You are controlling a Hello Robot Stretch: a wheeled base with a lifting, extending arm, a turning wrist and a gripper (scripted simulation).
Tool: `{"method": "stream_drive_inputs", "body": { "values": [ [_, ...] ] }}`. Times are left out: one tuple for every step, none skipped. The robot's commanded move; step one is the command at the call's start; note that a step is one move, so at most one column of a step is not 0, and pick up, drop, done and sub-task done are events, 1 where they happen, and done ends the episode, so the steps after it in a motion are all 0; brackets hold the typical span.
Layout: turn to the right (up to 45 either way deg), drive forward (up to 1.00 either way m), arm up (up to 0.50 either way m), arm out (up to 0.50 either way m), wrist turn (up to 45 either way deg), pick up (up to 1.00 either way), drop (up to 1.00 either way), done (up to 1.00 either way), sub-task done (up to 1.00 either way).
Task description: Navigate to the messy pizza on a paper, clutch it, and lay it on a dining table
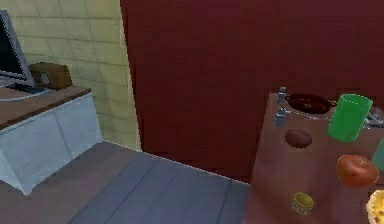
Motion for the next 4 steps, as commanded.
{"method": "stream_drive_inputs", "body": {
  "values": [
    [-24.0,0.0,0.0,0.0,0.0,0.0,0.0,0.0,0.0],
    [0.0,0.0,0.5,0.0,0.0,0.0,0.0,0.0,0.0],
    [0.0,0.0,0.38,0.0,0.0,0.0,0.0,0.0,0.0],
    [0.0,0.0,0.0,0.22,0.0,0.0,0.0,0.0,0.0]
  ]
}}
